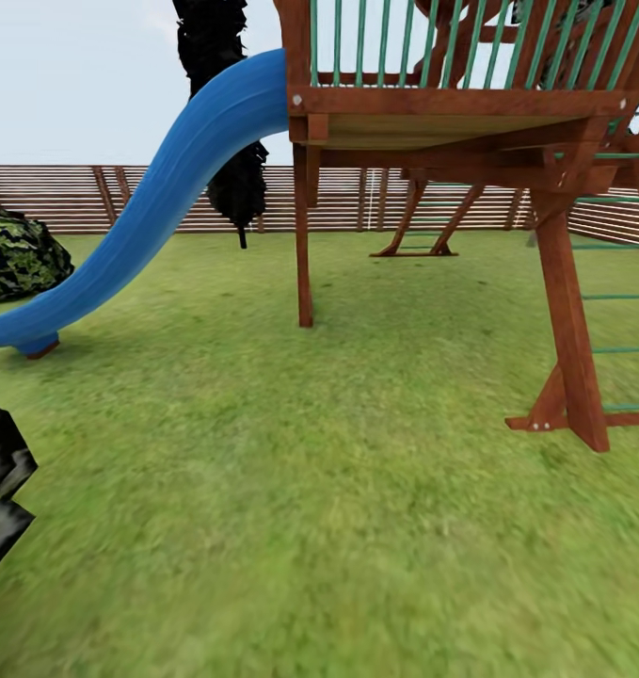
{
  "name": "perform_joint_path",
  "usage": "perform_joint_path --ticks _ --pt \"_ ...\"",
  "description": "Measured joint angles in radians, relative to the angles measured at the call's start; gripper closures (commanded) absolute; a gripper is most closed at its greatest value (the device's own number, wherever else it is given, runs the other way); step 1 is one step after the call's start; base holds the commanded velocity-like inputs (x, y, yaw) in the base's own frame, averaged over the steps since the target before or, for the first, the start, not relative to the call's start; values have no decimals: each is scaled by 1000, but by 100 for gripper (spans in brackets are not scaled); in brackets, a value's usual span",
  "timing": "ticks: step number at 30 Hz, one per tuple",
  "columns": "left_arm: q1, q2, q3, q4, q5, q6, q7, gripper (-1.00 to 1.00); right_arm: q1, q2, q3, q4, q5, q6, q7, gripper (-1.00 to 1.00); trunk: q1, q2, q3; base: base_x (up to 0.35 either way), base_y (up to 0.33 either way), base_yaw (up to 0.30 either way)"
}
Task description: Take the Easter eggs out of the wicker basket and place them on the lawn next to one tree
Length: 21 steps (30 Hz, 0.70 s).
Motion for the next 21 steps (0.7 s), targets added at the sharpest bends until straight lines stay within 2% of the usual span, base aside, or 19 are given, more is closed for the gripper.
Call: perform_joint_path --ticks 10,21 --pt "0 0 0 0 0 0 0 -100 0 -1 0 -1 -1 0 0 -100 0 0 0 324 0 17" --pt "0 0 0 0 0 0 0 -100 0 0 0 -1 -1 0 0 -100 0 0 0 324 0 249"
